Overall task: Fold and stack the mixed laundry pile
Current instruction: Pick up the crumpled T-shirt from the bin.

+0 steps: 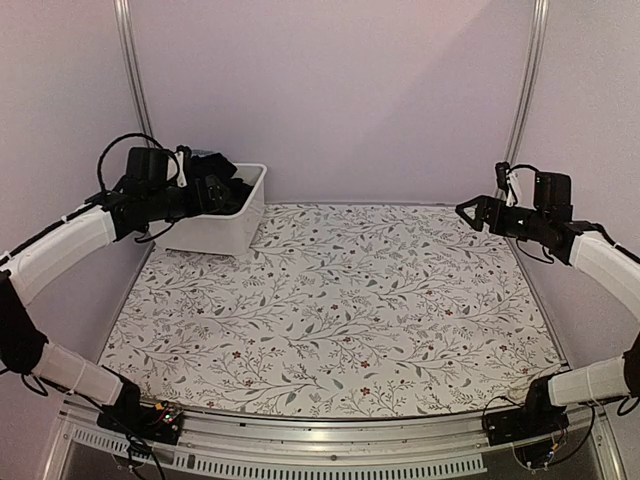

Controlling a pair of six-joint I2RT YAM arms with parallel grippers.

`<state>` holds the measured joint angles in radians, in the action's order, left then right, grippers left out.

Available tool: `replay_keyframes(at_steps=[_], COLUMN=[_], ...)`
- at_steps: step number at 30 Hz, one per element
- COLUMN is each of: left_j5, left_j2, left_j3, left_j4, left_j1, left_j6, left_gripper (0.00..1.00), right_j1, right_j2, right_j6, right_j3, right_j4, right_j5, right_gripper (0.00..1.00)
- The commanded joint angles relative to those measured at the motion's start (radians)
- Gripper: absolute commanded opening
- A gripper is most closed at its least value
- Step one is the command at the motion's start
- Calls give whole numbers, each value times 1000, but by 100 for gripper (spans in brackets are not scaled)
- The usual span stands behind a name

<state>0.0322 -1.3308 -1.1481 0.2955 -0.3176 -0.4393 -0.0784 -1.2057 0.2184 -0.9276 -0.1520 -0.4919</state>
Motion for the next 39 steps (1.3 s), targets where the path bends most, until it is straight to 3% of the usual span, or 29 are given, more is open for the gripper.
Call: replay_keyframes(at_steps=[1,12,20,26,28,30,36,39], left_j5=[-115,-225,-329,-303,-243,-192,-169,-177], left_j2=[-55,-349,-645,-881,-914,-913,-780,-702], left_j3=[-89,-507,-716,-912,-953,-965,-923,-921], left_j4=[33,206,203,234,223,200,112,88], left_j1=[-10,131,204,224,225,224,206,188], left_j6=[5,-17,0,21,48,69,134,161], left_gripper=[100,100,100,98,83,59,1,0], right_j1=[-33,-52,-54,-55,-56,-55,-55,-55], right_j2=[-8,-4,-5,-15,-13,-12,-13,-13], right_j6=[-21,-37,-39,-36,-34,-34,-34,-37], right_j3=[21,36,42,36,36,35,28,21], right_j4=[82,133,124,121,121,119,114,109], right_j5=[51,75,75,47,46,46,37,34], right_gripper=[99,99,99,99,99,99,99,99])
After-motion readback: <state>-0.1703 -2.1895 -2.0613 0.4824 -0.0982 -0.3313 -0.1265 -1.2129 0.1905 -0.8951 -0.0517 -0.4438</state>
